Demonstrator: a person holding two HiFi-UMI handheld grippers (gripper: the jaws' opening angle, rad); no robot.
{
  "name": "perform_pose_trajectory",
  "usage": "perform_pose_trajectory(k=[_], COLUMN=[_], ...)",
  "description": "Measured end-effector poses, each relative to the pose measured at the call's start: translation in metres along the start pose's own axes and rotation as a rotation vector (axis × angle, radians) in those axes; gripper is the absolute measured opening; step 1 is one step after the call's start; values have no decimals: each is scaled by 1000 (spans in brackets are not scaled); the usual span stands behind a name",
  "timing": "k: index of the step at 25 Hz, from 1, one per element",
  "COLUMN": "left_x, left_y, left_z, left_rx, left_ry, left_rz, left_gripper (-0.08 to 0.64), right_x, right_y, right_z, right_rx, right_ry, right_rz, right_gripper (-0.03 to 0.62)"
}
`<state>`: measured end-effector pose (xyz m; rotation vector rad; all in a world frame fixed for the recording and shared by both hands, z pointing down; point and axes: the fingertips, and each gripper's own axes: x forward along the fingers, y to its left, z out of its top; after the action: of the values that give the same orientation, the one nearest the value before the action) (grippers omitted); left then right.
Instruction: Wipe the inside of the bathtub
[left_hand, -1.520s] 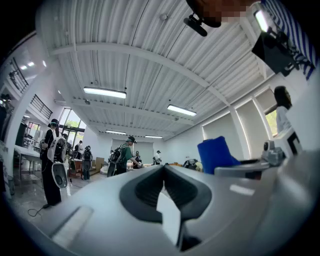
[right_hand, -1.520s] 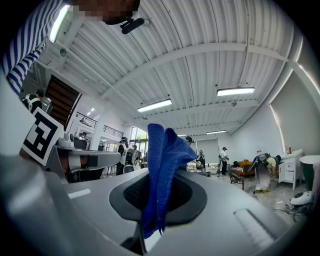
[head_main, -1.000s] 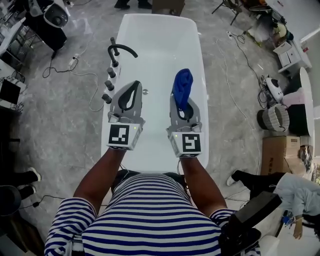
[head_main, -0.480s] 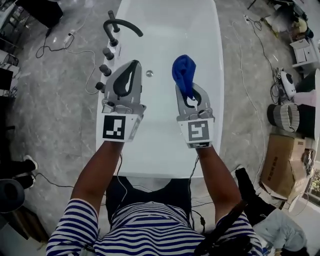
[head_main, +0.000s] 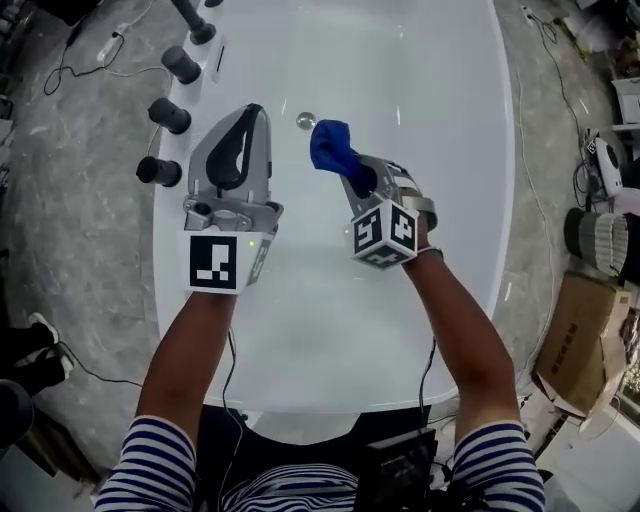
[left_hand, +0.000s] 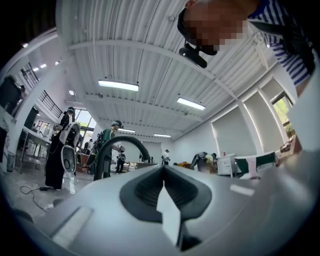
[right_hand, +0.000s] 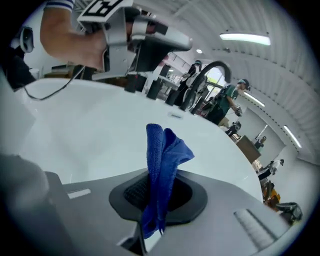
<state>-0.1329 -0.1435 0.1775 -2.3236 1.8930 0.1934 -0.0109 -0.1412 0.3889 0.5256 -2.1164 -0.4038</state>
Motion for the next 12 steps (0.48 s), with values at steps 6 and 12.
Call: perform_pose_trajectory(k=[6,12], left_x=[-3,-9], left_y=[4,10], left_z=[-108,-189], left_rx=[6,10], left_ry=[18,45], left_rz=[1,2], left_gripper=[2,2], right_x=[121,220], right_y=[62,101], right_z=[-62,-101], right_rx=[-174,-288], right_ry=[112,163], right_rz=[100,139], right_gripper=[48,48])
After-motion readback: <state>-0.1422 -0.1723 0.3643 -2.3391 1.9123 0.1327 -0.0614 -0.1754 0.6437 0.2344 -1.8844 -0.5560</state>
